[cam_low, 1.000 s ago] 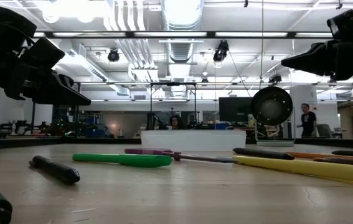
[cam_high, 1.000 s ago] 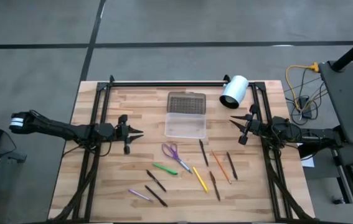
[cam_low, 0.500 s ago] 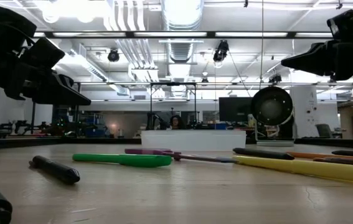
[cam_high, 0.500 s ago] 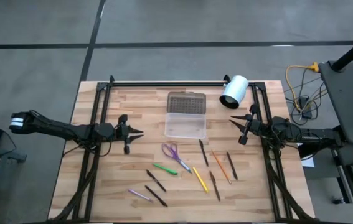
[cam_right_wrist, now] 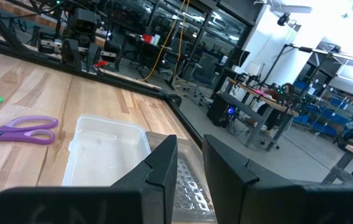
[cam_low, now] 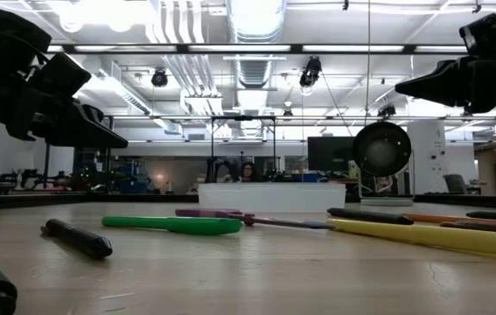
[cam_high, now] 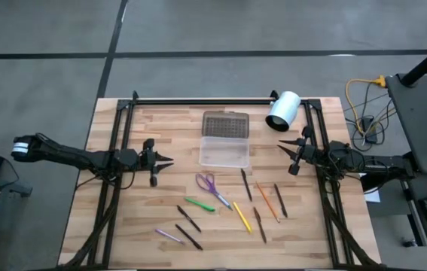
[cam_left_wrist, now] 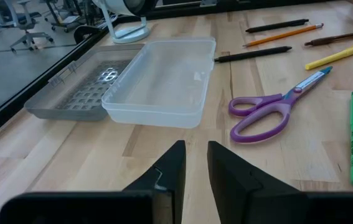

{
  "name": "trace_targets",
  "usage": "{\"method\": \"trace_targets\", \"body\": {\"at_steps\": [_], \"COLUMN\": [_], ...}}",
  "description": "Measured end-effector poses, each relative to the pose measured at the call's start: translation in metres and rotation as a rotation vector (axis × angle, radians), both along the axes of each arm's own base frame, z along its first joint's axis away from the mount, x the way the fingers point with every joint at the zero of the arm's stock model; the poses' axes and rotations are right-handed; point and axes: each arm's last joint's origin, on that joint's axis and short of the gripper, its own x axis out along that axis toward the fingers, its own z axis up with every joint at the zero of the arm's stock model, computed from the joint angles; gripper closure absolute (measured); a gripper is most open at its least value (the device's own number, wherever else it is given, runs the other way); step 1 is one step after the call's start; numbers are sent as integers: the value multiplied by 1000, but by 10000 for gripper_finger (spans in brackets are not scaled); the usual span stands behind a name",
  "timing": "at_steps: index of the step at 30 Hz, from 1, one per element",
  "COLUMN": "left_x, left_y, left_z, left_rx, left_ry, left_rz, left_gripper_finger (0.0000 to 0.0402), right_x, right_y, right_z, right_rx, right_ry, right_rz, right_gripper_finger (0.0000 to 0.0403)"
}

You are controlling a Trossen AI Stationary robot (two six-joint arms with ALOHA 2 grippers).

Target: Pick & place school supplies into a supply box

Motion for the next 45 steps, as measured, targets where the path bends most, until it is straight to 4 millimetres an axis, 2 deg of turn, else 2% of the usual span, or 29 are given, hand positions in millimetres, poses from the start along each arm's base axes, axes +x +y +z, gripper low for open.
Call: {"method": "trace_targets", "body": {"at_steps": [25,31,45], "left_x": [0,0,0], "left_y": [0,1,1], "left_z": [-1,-1,-1], "left_rx": [14,164,173], "left_ry": [8,42,44], "left_rz": [-4,-33,-35], "left_gripper_finger": [349,349,349], "right_x": [0,0,0], "right_y": [0,0,0], "right_z": [0,0,0], "right_rx": [0,0,0], "right_ry": [0,1,1], "right_rz": [0,0,0], "right_gripper_finger": [335,335,335]}}
